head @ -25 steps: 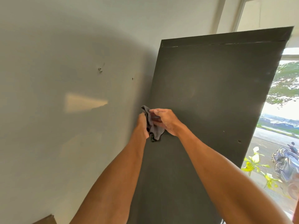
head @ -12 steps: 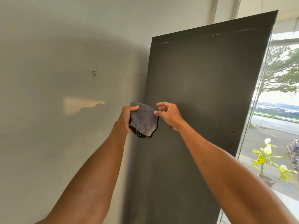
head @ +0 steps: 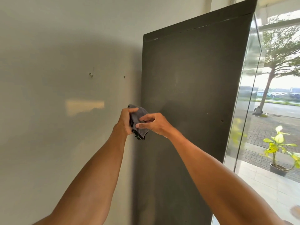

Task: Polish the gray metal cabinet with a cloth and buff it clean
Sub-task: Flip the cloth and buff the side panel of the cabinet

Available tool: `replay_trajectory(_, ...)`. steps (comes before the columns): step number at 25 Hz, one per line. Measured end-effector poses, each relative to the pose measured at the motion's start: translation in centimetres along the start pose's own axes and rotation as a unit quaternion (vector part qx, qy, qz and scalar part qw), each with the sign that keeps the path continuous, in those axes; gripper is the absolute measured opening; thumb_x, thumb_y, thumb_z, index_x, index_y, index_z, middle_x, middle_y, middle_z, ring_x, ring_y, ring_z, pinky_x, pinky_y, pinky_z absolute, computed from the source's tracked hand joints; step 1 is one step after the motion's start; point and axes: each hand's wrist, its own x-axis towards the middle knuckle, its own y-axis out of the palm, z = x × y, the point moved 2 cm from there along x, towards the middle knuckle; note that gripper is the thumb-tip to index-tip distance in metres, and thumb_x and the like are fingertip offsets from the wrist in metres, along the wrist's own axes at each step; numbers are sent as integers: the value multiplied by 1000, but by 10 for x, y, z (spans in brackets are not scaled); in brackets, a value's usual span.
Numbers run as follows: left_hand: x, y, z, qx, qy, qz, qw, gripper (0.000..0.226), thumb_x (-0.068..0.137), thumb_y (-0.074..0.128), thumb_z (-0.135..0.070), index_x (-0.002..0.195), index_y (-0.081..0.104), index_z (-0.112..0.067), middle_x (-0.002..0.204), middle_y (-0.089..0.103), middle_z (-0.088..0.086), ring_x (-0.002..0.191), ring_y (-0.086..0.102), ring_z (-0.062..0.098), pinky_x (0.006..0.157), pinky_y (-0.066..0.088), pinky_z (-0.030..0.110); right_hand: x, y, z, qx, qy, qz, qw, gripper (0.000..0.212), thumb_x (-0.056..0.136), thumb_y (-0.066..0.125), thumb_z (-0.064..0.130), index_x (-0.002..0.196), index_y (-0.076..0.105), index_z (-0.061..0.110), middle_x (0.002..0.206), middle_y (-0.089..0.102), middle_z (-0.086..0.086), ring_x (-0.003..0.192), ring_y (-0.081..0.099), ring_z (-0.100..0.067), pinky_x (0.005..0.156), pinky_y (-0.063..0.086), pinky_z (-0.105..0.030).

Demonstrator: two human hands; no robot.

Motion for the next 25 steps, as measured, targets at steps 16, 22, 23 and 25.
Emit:
replay_trajectory(16,92,95,-64,42,316,-53,946,47,109,38,-33,156,37,-32,132,60,8,108,61,25,96,44,34,17,-117,40,-503,-121,-389,763,32,83,68,6,114,71,9,126,64,-12,119,58,-32,95,52,-49)
replay_trajectory(22,141,152,-86,271,451,-72,847,70,109,29,-39,163,-6,-13,172,-8,5,158,-10,17,129,-7,43,31,-176,63,-639,-149,-440,613,41,91,56,17,131,62,8,150,49,-16,144,40,-31,118,30,-48)
replay_trajectory(23,142,155,-85,318,511,-81,795,71,108,27,-42,163,-5,-11,171,-11,3,157,-14,13,128,-11,38,38,-181,67,-644,-150,-445,604,44,93,56,18,135,61,8,152,47,-16,145,39,-30,119,29,-48)
replay_trajectory(25,158,152,-93,402,597,-78,690,72,106,25,-48,164,-2,-15,172,-10,0,157,-13,12,127,-9,35,54,-185,76,-643,-154,-458,594,46,93,55,18,137,59,7,152,47,-16,146,38,-30,120,28,-48)
